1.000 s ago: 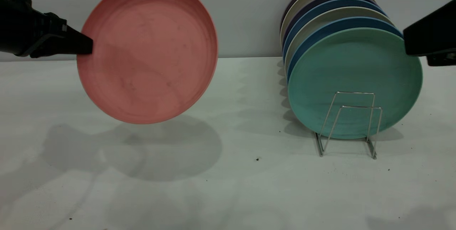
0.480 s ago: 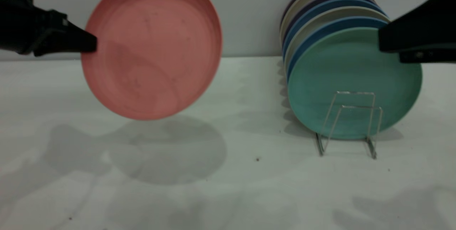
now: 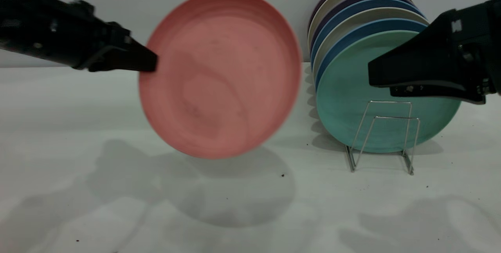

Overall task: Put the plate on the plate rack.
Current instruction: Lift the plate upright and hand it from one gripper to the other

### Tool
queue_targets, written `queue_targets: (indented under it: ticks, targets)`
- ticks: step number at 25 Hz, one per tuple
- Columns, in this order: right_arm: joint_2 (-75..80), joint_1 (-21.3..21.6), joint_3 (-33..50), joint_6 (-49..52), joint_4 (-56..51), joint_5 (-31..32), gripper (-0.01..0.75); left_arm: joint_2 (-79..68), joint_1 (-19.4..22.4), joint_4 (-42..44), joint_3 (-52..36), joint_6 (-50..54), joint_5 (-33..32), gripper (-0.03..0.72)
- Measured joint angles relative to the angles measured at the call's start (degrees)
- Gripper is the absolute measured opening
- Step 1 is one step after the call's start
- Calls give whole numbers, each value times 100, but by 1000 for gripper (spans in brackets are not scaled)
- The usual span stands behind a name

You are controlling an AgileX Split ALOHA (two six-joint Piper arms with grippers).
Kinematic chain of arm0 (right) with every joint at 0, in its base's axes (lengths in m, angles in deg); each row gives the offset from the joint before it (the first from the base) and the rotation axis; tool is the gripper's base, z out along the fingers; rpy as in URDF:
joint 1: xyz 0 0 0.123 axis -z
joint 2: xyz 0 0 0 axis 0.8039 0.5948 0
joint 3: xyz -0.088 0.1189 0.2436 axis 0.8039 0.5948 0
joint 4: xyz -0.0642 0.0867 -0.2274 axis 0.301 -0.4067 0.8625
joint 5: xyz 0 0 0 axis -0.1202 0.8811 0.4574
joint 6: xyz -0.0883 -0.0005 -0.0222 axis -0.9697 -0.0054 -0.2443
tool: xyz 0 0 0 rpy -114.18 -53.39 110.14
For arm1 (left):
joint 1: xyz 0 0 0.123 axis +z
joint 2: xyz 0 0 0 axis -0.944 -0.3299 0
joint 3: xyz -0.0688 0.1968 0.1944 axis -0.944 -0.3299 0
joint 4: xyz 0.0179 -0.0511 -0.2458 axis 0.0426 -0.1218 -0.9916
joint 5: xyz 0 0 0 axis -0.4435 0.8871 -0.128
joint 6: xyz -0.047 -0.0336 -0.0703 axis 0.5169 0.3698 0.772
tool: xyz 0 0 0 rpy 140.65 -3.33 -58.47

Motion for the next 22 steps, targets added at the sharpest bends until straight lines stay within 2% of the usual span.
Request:
queue_targets:
  ticks: [16,22]
  targets:
    - [139,0,-7,-291,-91,-141,465,0,-1259,-68,0,301,136,11]
    - [139,0,-7,-291,-91,-151,450,0,-1553,-309,0,296,130,11]
